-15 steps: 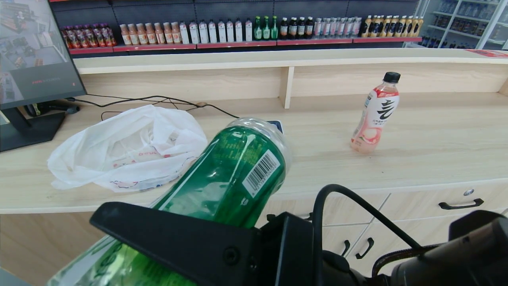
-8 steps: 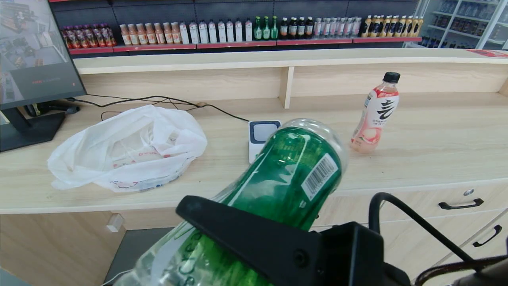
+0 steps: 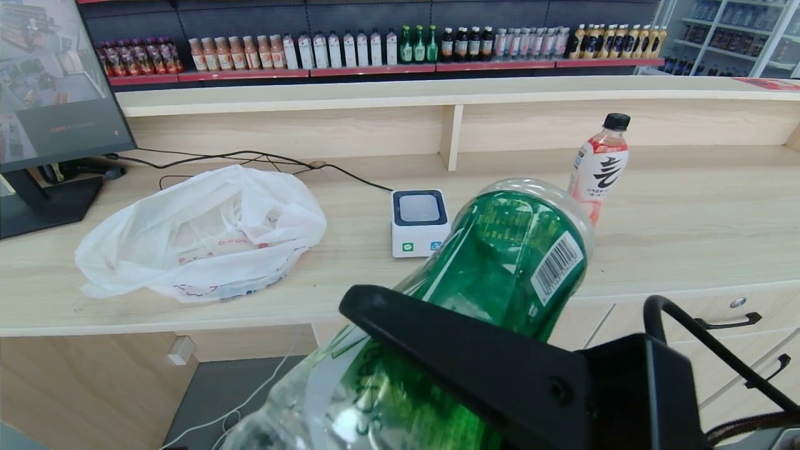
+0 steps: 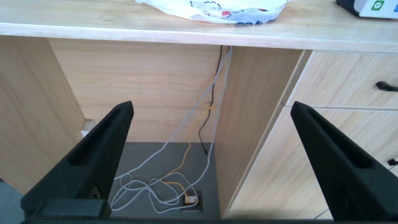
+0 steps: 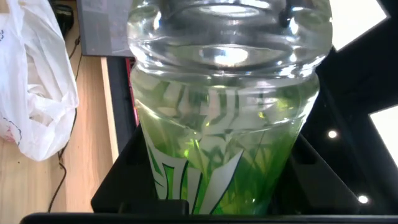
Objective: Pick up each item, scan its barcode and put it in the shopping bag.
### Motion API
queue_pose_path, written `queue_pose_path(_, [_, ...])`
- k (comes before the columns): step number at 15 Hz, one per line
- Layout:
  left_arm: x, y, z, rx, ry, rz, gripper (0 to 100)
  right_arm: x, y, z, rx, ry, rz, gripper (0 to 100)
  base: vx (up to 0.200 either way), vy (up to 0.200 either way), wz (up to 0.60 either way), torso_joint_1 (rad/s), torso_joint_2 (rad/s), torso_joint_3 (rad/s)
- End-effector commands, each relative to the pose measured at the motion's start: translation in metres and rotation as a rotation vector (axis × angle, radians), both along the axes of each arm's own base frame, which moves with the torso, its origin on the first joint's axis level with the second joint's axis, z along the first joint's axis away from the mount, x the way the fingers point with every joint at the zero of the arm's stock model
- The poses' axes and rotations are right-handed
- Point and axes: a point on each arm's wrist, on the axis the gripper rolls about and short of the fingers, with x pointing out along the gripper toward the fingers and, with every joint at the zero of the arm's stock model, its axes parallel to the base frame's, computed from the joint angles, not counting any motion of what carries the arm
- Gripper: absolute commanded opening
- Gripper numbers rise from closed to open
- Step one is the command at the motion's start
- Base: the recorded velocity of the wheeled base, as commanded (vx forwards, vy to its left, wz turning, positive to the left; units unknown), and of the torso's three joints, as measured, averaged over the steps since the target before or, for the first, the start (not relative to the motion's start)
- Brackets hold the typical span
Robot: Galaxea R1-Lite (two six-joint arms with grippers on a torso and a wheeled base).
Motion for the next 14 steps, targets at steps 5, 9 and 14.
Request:
queue_pose_path(5, [0.0,0.0,0.0,0.0,0.0,0.0,100,0.039,-0.021,-0.001,0.073,0.174,-0.063,0,0.0,0.0,0.0,0.0,0.0,0.0])
queue_pose_path(9, [0.0,0.0,0.0,0.0,0.0,0.0,100,0.07,-0.037,-0.008,0.169,0.392,-0.082,0,0.0,0.0,0.0,0.0,0.0,0.0])
queue_pose_path(14, [0.0,0.0,0.0,0.0,0.0,0.0,100,0.121,-0.052,-0.008,0.494,0.803,0.026,0,0.0,0.0,0.0,0.0,0.0,0.0])
